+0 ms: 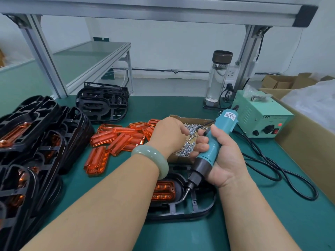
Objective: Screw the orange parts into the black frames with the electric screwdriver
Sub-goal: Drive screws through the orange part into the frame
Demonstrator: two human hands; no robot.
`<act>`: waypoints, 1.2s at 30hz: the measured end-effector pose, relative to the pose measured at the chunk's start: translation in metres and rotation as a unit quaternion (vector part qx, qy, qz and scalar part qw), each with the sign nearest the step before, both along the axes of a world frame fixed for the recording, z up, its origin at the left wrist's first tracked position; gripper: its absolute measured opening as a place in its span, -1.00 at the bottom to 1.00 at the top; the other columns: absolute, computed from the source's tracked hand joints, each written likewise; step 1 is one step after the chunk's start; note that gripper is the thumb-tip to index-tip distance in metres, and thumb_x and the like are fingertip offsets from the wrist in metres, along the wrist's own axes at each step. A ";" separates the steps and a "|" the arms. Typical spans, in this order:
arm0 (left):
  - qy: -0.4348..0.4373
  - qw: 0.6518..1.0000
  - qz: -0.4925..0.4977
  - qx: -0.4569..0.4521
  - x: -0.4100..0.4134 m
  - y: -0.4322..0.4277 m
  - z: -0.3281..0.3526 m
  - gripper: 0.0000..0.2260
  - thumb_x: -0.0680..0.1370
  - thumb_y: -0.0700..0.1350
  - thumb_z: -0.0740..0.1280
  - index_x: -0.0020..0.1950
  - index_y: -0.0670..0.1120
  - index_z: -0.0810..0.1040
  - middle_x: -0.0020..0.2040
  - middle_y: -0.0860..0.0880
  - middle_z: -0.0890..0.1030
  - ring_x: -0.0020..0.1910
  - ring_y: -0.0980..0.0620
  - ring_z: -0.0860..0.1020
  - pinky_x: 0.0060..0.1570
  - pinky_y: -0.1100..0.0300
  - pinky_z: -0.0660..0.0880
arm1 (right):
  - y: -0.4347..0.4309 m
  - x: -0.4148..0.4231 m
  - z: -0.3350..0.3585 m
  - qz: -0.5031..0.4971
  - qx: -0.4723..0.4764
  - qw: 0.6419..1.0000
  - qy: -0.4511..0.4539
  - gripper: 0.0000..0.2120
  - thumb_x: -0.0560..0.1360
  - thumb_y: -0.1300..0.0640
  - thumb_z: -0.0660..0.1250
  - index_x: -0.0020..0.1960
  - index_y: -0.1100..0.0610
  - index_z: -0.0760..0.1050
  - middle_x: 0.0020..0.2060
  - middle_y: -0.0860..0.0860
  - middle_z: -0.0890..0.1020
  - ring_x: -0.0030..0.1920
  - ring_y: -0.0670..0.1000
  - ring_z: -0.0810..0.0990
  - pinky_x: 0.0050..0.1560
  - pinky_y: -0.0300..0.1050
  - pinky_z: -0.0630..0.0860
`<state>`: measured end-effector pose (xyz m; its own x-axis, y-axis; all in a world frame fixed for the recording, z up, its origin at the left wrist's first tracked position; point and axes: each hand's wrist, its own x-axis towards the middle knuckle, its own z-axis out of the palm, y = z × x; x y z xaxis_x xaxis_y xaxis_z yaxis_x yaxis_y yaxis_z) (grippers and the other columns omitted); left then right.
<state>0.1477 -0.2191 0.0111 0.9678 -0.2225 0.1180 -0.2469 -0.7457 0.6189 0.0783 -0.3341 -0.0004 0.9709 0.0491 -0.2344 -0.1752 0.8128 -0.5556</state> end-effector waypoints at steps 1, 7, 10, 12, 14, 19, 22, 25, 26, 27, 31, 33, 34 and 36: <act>-0.001 1.000 0.002 -0.002 0.000 0.001 0.001 -0.89 0.49 -0.14 0.37 -0.16 0.06 0.64 -0.37 0.21 0.45 -0.26 0.14 0.50 -0.09 0.29 0.43 | 0.000 0.000 0.000 0.000 0.000 1.000 0.001 -0.77 0.36 0.01 0.35 -0.12 0.15 0.45 -0.44 -0.05 0.43 -0.55 -0.13 0.40 -0.44 -0.27 0.41; 0.054 0.992 0.012 -0.114 -0.001 0.006 0.001 -0.83 0.39 -0.03 0.51 -0.37 0.05 0.59 -0.39 0.14 0.58 -0.38 0.24 0.52 -0.39 0.32 0.39 | 0.001 0.001 0.000 -0.005 -0.001 1.000 -0.001 -0.79 0.39 0.01 0.33 -0.12 0.15 0.44 -0.45 -0.05 0.44 -0.55 -0.13 0.40 -0.46 -0.26 0.42; 0.072 0.981 0.034 -0.174 -0.003 0.008 0.001 -0.81 0.39 -0.01 0.51 -0.35 -0.01 0.58 -0.52 0.10 0.56 -0.50 0.21 0.50 -0.46 0.30 0.42 | 0.001 0.000 0.000 -0.005 0.001 1.000 -0.003 -0.78 0.37 0.01 0.34 -0.12 0.15 0.45 -0.45 -0.05 0.44 -0.55 -0.13 0.41 -0.47 -0.26 0.42; 0.089 0.962 0.045 -0.256 -0.004 0.010 0.002 -0.84 0.43 -0.09 0.48 -0.32 -0.03 0.57 -0.51 0.06 0.57 -0.48 0.14 0.51 -0.48 0.32 0.46 | 0.002 0.001 0.000 -0.002 0.002 1.000 -0.003 -0.77 0.36 0.01 0.35 -0.12 0.16 0.46 -0.45 -0.05 0.44 -0.55 -0.13 0.41 -0.46 -0.28 0.43; 0.108 0.933 0.059 -0.338 -0.007 0.013 0.006 -0.85 0.47 -0.20 0.41 -0.28 -0.05 0.57 -0.46 0.02 0.58 -0.46 0.11 0.51 -0.48 0.37 0.46 | 0.002 0.001 0.000 0.000 0.008 1.000 -0.004 -0.77 0.37 0.01 0.35 -0.12 0.15 0.47 -0.45 -0.06 0.44 -0.55 -0.13 0.41 -0.45 -0.29 0.43; 0.127 0.869 0.096 -0.469 -0.023 0.028 0.016 -0.84 0.48 -0.36 0.31 -0.19 -0.12 0.58 -0.41 -0.03 0.57 -0.46 0.12 0.50 -0.45 0.36 0.47 | 0.003 -0.001 0.001 -0.007 0.030 0.999 -0.015 -0.79 0.37 0.01 0.36 -0.13 0.14 0.47 -0.44 -0.06 0.43 -0.56 -0.13 0.41 -0.45 -0.29 0.43; 0.137 0.826 0.093 -0.539 -0.042 0.046 0.019 -0.86 0.47 -0.37 0.34 -0.16 -0.14 0.58 -0.45 0.03 0.59 -0.46 0.15 0.53 -0.44 0.37 0.48 | 0.005 0.000 0.001 -0.030 0.040 0.999 -0.021 -0.79 0.37 0.01 0.36 -0.13 0.12 0.45 -0.44 -0.07 0.43 -0.55 -0.13 0.40 -0.45 -0.27 0.43; 0.137 0.809 0.086 -0.565 -0.064 0.064 0.011 -0.87 0.46 -0.32 0.38 -0.18 -0.10 0.60 -0.40 0.04 0.60 -0.42 0.17 0.54 -0.43 0.37 0.48 | 0.009 -0.001 0.001 -0.061 0.038 0.997 -0.026 -0.82 0.40 0.02 0.35 -0.14 0.12 0.44 -0.45 -0.07 0.42 -0.55 -0.13 0.40 -0.44 -0.27 0.43; 0.132 0.806 0.090 -0.569 -0.071 0.069 0.006 -0.85 0.45 -0.32 0.38 -0.20 -0.08 0.62 -0.38 0.03 0.61 -0.41 0.16 0.55 -0.42 0.36 0.48 | 0.010 -0.001 0.000 -0.072 0.036 0.996 -0.028 -0.83 0.41 0.02 0.34 -0.14 0.11 0.45 -0.45 -0.07 0.42 -0.55 -0.13 0.40 -0.44 -0.28 0.43; 0.127 0.803 0.097 -0.574 -0.077 0.072 0.002 -0.84 0.45 -0.32 0.38 -0.20 -0.07 0.63 -0.36 0.03 0.62 -0.39 0.15 0.56 -0.40 0.36 0.49 | 0.011 -0.001 0.000 -0.084 0.034 0.995 -0.030 -0.84 0.42 0.02 0.34 -0.13 0.11 0.46 -0.45 -0.07 0.43 -0.54 -0.14 0.40 -0.43 -0.28 0.42; 0.102 0.808 0.134 -0.564 -0.093 0.080 -0.016 -0.85 0.47 -0.28 0.38 -0.21 -0.05 0.67 -0.33 0.02 0.63 -0.39 0.16 0.56 -0.41 0.36 0.50 | 0.018 -0.002 0.002 -0.142 0.044 0.988 -0.053 -0.83 0.34 0.06 0.40 -0.12 0.05 0.46 -0.42 -0.09 0.42 -0.51 -0.14 0.38 -0.40 -0.25 0.41; 0.098 0.816 0.141 -0.553 -0.095 0.080 -0.020 -0.84 0.48 -0.25 0.38 -0.23 -0.03 0.69 -0.34 0.01 0.63 -0.40 0.15 0.56 -0.43 0.36 0.49 | 0.021 -0.003 0.002 -0.176 0.047 0.981 -0.062 -0.86 0.41 0.10 0.40 -0.14 0.03 0.43 -0.43 -0.10 0.43 -0.50 -0.15 0.39 -0.37 -0.25 0.42; 0.103 0.813 0.139 -0.555 -0.095 0.080 -0.021 -0.83 0.48 -0.24 0.38 -0.24 -0.03 0.69 -0.34 0.00 0.64 -0.40 0.15 0.56 -0.43 0.36 0.49 | 0.022 -0.003 0.003 -0.191 0.049 0.978 -0.063 -0.87 0.47 0.12 0.38 -0.14 0.02 0.42 -0.44 -0.11 0.43 -0.50 -0.15 0.40 -0.36 -0.25 0.42; 0.131 0.803 0.122 -0.569 -0.096 0.080 -0.021 -0.82 0.44 -0.26 0.39 -0.24 -0.01 0.70 -0.34 -0.01 0.64 -0.39 0.14 0.57 -0.42 0.36 0.50 | 0.023 -0.003 0.003 -0.211 0.061 0.973 -0.064 -0.87 0.54 0.11 0.34 -0.14 0.01 0.41 -0.44 -0.12 0.45 -0.49 -0.15 0.41 -0.34 -0.26 0.42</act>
<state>0.0518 -0.1393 -0.0096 0.9911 0.0847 -0.1029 0.0693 0.3323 0.9406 0.0752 -0.3110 0.0029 0.9311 -0.3412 -0.1286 0.2531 0.8585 -0.4459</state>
